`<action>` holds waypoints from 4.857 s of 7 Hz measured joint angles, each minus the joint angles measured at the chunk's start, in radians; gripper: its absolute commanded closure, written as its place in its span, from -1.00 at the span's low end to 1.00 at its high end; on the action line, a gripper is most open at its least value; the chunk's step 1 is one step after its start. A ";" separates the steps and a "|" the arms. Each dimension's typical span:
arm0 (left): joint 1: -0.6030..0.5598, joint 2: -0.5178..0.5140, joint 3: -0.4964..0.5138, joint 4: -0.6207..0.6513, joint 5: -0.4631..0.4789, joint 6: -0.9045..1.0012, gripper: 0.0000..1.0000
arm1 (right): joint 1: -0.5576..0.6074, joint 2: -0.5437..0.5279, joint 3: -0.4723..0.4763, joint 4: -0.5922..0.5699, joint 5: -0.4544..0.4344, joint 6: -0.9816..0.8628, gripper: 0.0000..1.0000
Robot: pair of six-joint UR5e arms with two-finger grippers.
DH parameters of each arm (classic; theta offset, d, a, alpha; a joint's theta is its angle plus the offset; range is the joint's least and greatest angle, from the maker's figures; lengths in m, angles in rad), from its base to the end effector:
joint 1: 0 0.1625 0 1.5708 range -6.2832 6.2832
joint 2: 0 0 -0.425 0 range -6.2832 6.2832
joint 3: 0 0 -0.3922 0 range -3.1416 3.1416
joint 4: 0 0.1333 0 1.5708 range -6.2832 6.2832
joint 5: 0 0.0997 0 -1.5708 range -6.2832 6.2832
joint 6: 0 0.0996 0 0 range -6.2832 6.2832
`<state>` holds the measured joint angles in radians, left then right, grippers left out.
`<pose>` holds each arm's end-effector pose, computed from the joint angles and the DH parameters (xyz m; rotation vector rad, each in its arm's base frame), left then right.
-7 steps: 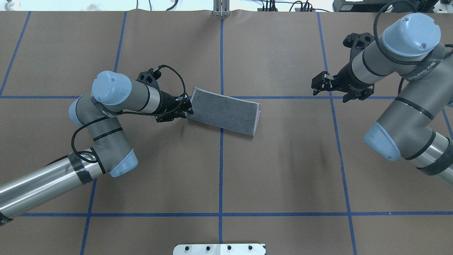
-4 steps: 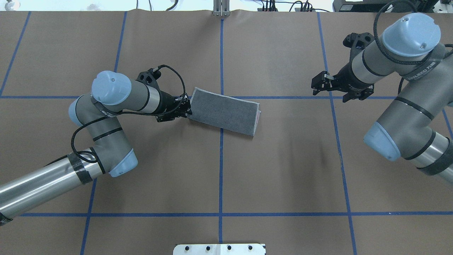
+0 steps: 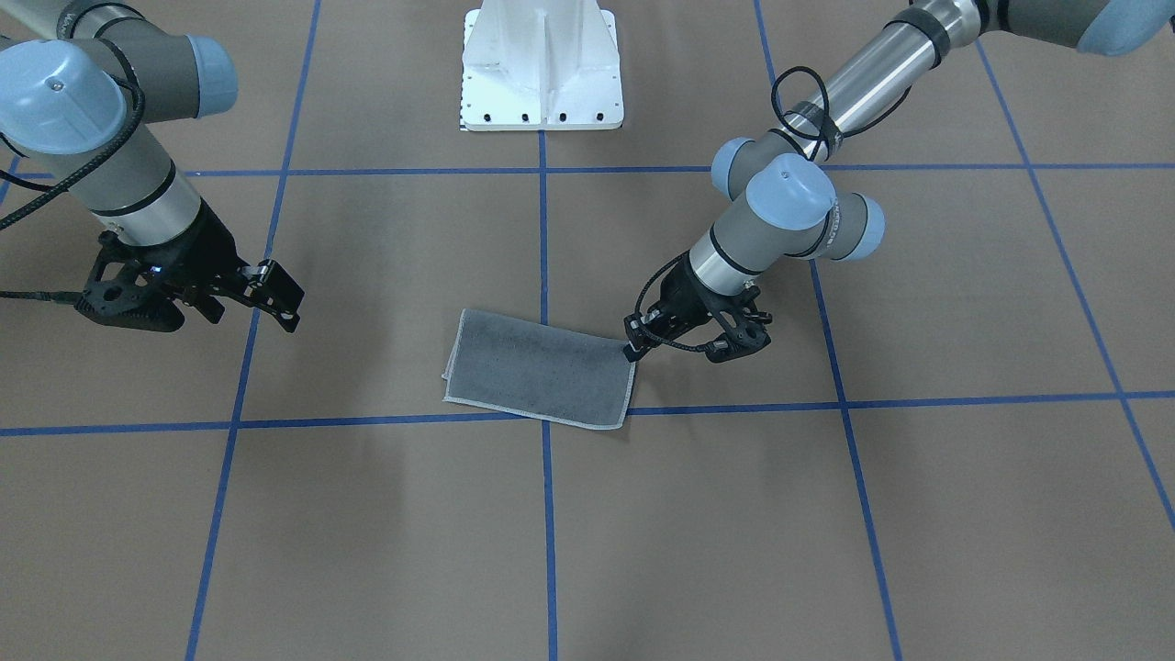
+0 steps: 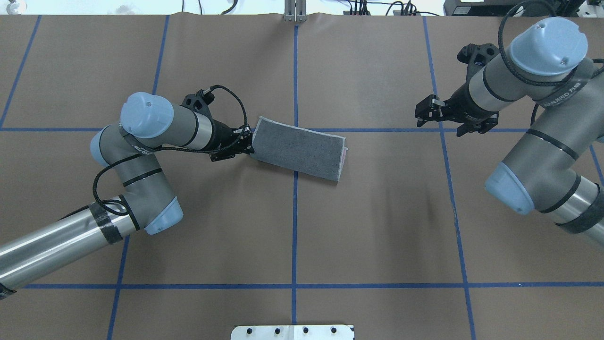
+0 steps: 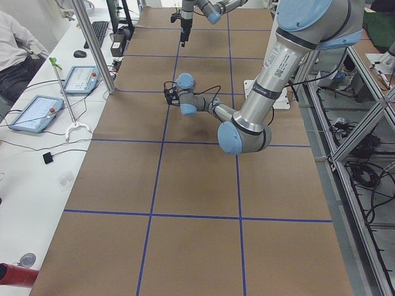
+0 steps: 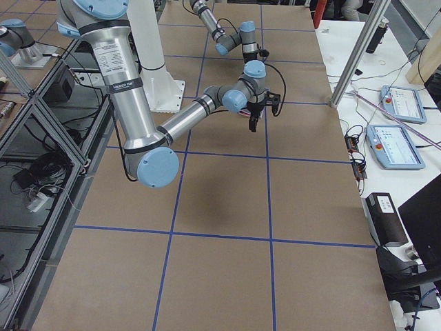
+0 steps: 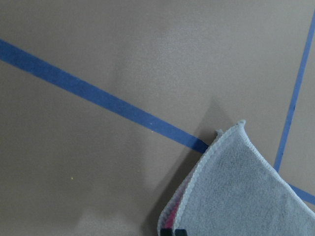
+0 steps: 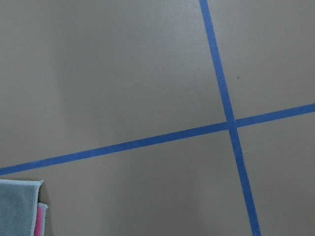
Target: Fold towel twice with both arms
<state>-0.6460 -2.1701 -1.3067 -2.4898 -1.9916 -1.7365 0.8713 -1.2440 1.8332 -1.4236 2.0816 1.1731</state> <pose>0.5252 -0.5119 0.3180 -0.0601 1.2934 -0.4329 -0.3182 -0.5095 0.3445 0.0344 -0.8699 0.2554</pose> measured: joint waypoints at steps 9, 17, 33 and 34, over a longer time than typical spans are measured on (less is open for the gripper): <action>-0.045 0.328 -0.287 -0.001 -0.043 0.294 1.00 | 0.001 -0.013 0.023 0.000 0.001 0.000 -1.00; 0.065 0.142 -0.296 0.130 0.085 0.402 1.00 | 0.000 -0.013 0.021 0.000 0.004 0.000 -1.00; 0.069 -0.080 -0.234 0.374 0.103 0.297 -1.00 | 0.001 -0.021 0.013 0.002 0.006 -0.012 -1.00; 0.057 -0.016 -0.299 0.445 0.091 0.384 -1.00 | 0.005 -0.037 0.013 0.003 0.006 -0.031 -1.00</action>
<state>-0.5891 -2.1862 -1.6057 -2.0451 -1.9004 -1.3524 0.8765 -1.2806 1.8465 -1.4206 2.0880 1.1419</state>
